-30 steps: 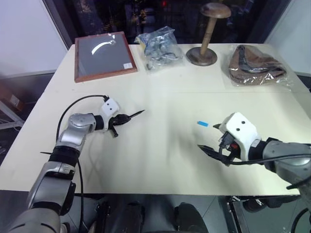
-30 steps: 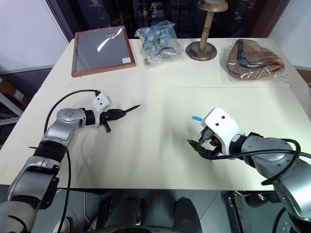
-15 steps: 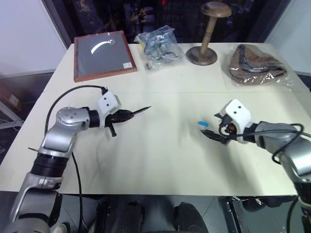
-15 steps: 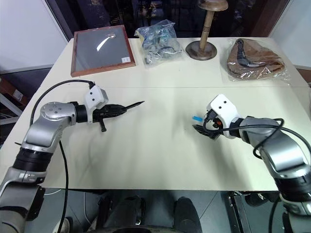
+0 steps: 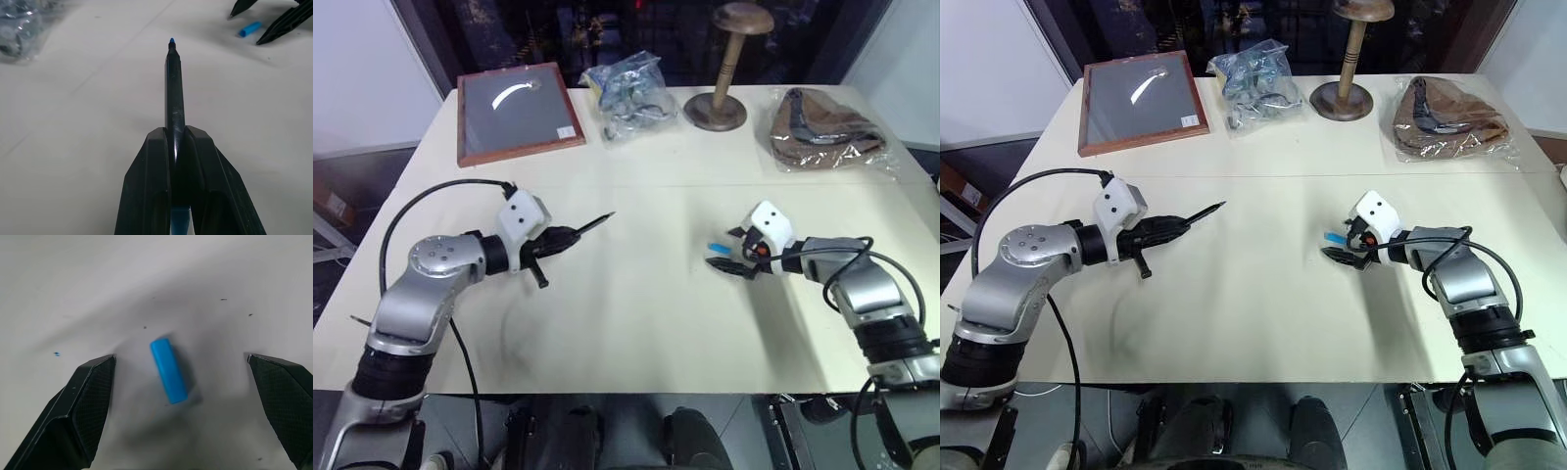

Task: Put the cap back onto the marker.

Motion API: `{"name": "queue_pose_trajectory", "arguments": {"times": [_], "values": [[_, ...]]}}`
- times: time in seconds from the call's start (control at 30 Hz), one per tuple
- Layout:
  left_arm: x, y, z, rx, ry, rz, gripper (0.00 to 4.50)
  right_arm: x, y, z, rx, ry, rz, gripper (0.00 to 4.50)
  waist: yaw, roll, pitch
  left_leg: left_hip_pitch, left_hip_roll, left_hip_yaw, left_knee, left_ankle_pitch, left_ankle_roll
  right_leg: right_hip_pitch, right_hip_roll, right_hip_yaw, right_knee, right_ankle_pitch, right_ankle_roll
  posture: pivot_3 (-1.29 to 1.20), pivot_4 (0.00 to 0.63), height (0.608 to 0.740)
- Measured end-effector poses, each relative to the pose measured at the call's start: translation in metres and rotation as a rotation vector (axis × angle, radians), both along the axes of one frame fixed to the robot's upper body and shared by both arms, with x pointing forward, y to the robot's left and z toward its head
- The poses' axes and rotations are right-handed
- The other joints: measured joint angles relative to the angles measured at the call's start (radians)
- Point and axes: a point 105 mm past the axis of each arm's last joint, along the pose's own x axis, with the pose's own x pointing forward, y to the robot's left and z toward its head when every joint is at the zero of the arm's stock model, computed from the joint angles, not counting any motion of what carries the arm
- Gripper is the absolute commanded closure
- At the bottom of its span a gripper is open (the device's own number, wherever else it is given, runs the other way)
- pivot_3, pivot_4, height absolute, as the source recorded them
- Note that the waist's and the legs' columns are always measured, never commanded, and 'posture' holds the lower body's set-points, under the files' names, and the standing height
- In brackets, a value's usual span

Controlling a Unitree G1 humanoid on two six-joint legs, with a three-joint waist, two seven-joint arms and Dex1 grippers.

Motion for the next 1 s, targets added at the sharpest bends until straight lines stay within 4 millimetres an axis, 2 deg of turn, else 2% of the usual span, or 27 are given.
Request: {"name": "queue_pose_trajectory", "arguments": {"times": [0.4, 0.5, 0.73, 1.0], "values": [[0.002, 0.002, 0.001, 0.0, -0.008, 0.028, 4.47, 0.0, -0.004, -0.003, -0.008, 0.002, 0.033, 0.0, 0.004, 0.0, 0.0, 0.0, 0.0, 0.0, 0.0, 0.0, 0.0, 0.001, 0.0, 0.0, 0.0, 0.0, 0.0, 0.0, 0.15, 0.74], [0.002, 0.002, 0.001, 0.001, -0.011, 0.028, 4.5, -0.004, -0.007, -0.004, -0.018, 0.012, 0.034, 0.84, 0.011, 0.0, 0.0, 0.0, 0.0, 0.0, 0.001, 0.0, 0.0, 0.001, 0.0, 0.0, 0.0, 0.0, 0.0, 0.0, 0.15, 0.74], [0.004, 0.001, 0.003, 0.0, -0.019, 0.023, 4.5, -0.011, -0.004, -0.008, -0.022, 0.038, 0.058, 4.44, 0.024, 0.0, 0.0, 0.001, 0.0, 0.0, 0.003, 0.0, 0.0, 0.002, 0.0, 0.0, 0.0, 0.0, 0.0, 0.0, 0.15, 0.74], [0.005, -0.001, -0.001, 0.002, 0.0, 0.0, 4.5, -0.015, -0.002, -0.006, -0.041, 0.019, 0.042, 4.44, 0.026, 0.0, 0.0, 0.001, 0.0, 0.0, 0.003, 0.0, 0.0, 0.002, 0.0, 0.0, 0.0, 0.0, 0.0, 0.0, 0.15, 0.74]]}}
